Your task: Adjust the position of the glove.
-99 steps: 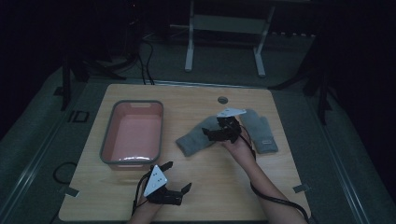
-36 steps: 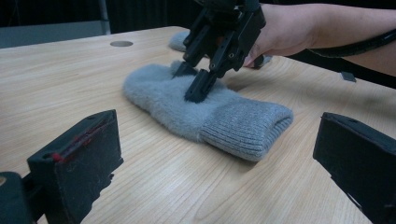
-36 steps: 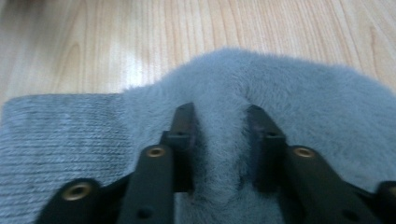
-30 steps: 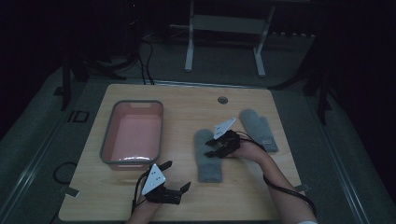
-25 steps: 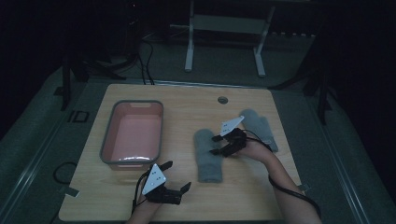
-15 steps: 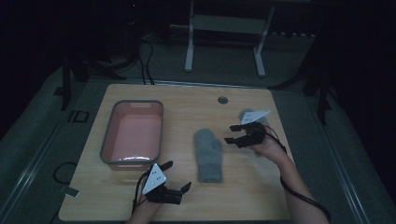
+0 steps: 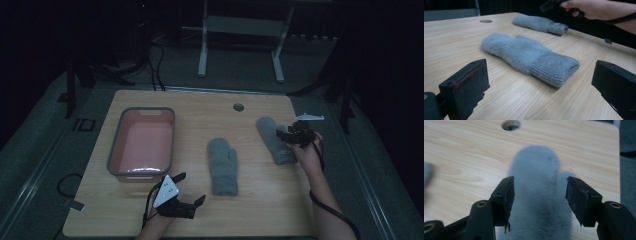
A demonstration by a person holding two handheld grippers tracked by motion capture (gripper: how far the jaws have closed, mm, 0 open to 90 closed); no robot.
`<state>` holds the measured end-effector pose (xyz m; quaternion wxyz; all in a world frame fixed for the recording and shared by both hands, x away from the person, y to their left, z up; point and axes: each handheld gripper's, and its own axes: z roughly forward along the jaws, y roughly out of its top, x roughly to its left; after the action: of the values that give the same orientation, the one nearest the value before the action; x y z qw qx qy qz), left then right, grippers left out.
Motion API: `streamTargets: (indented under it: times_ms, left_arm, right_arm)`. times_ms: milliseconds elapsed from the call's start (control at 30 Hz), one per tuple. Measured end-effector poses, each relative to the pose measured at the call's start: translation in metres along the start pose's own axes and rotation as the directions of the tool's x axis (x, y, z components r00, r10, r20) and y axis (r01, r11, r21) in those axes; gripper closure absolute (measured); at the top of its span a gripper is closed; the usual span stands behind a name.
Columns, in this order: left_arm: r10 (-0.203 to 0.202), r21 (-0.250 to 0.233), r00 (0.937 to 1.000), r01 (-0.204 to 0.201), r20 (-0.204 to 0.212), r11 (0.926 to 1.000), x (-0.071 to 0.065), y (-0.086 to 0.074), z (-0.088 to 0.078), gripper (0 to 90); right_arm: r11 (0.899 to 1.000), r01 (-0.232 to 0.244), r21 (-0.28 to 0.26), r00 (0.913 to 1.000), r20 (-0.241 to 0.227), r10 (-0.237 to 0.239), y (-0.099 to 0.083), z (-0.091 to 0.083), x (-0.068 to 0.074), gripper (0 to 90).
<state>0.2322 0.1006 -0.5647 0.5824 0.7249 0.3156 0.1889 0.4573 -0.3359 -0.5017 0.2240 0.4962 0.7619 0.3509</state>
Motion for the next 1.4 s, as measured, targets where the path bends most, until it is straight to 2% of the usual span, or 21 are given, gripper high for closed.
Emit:
streamTargets:
  times_ms: [67,133,233,300,333,467,567,667,800,1000,1100,1133,1200,1267,1333,1367,1400]
  left_arm:
    - [-0.001,0.000,1.0000,0.001,0.000,1.0000,0.000,0.000,0.000,1.3]
    - [-0.002,-0.001,1.0000,0.002,-0.001,1.0000,0.000,0.000,0.000,1.3]
    - [-0.005,0.000,1.0000,0.005,-0.003,1.0000,0.000,0.000,0.000,1.3]
    - [-0.008,0.008,1.0000,0.008,-0.002,0.9999,0.001,-0.001,0.000,1.3]
    - [-0.008,0.006,1.0000,0.008,-0.002,1.0000,0.001,-0.001,0.000,1.3]
    - [-0.009,0.006,1.0000,0.009,-0.003,0.9999,0.002,-0.001,0.000,1.3]
    - [-0.008,0.003,1.0000,0.008,-0.004,1.0000,0.001,-0.001,0.000,1.3]
    - [-0.011,0.000,0.9999,0.011,-0.004,0.9999,0.001,0.000,0.000,1.3]
    - [-0.016,-0.002,0.9999,0.016,-0.006,0.9999,0.002,-0.001,-0.001,1.3]
    - [-0.020,-0.006,0.9998,0.020,-0.002,0.9998,0.001,0.000,-0.002,1.3]
    - [-0.014,-0.007,0.9999,0.014,-0.001,0.9999,0.001,0.000,-0.002,1.3]
    - [-0.014,-0.007,0.9999,0.014,-0.001,0.9999,0.001,0.000,-0.002,1.3]
    - [-0.015,-0.008,0.9999,0.015,-0.003,0.9999,0.001,0.001,-0.001,1.3]
    - [-0.016,-0.009,0.9999,0.016,0.000,0.9998,0.001,0.001,-0.001,1.3]
    - [-0.015,-0.009,0.9999,0.015,0.002,0.9998,0.001,0.001,-0.001,1.3]
    - [-0.015,-0.009,0.9999,0.015,0.004,0.9998,0.000,0.001,-0.001,1.3]
    - [-0.015,-0.010,0.9999,0.015,0.003,0.9998,0.000,0.001,-0.001,1.3]
  right_arm:
    - [1.000,-0.017,0.009,0.9998,0.000,0.017,-0.005,0.009,-0.003,40.7]
    - [0.999,-0.039,0.014,0.9990,-0.021,0.039,-0.011,0.016,-0.004,40.7]
    - [0.999,-0.022,0.031,0.9995,-0.022,0.023,-0.016,0.024,-0.002,42.1]
    - [0.997,0.035,0.069,0.9991,-0.024,-0.033,-0.025,0.035,0.002,47.2]
    - [0.996,0.064,0.060,0.9978,-0.023,-0.063,-0.028,0.037,0.003,50.3]
    - [0.998,0.037,0.058,0.9991,-0.023,-0.036,-0.030,0.036,0.005,70.5]
    - [0.998,-0.020,0.063,0.9998,-0.006,0.020,-0.029,0.034,0.008,76.5]
    - [0.997,-0.063,0.045,0.9980,0.010,0.063,-0.031,0.031,0.012,79.3]
    - [0.993,-0.121,-0.002,0.9919,0.038,0.121,-0.030,0.016,0.017,80.1]
    - [0.988,-0.144,-0.054,0.9884,0.040,0.147,-0.030,-0.018,0.031,80.0]
    - [0.981,-0.179,-0.076,0.9813,0.057,0.184,-0.034,-0.038,0.039,79.9]
    - [0.975,-0.207,-0.082,0.9756,0.057,0.212,-0.036,-0.045,0.041,79.8]
    - [0.968,-0.234,-0.096,0.9690,0.058,0.240,-0.044,-0.058,0.046,79.7]
    - [0.964,-0.246,-0.101,0.9641,0.075,0.254,-0.053,-0.068,0.051,79.6]
    - [0.964,-0.248,-0.096,0.9628,0.085,0.256,-0.057,-0.072,0.052,79.5]
    - [0.957,-0.273,-0.094,0.9549,0.094,0.282,-0.066,-0.080,0.055,79.5]
    - [0.958,-0.275,-0.085,0.9542,0.097,0.283,-0.070,-0.083,0.057,79.5]
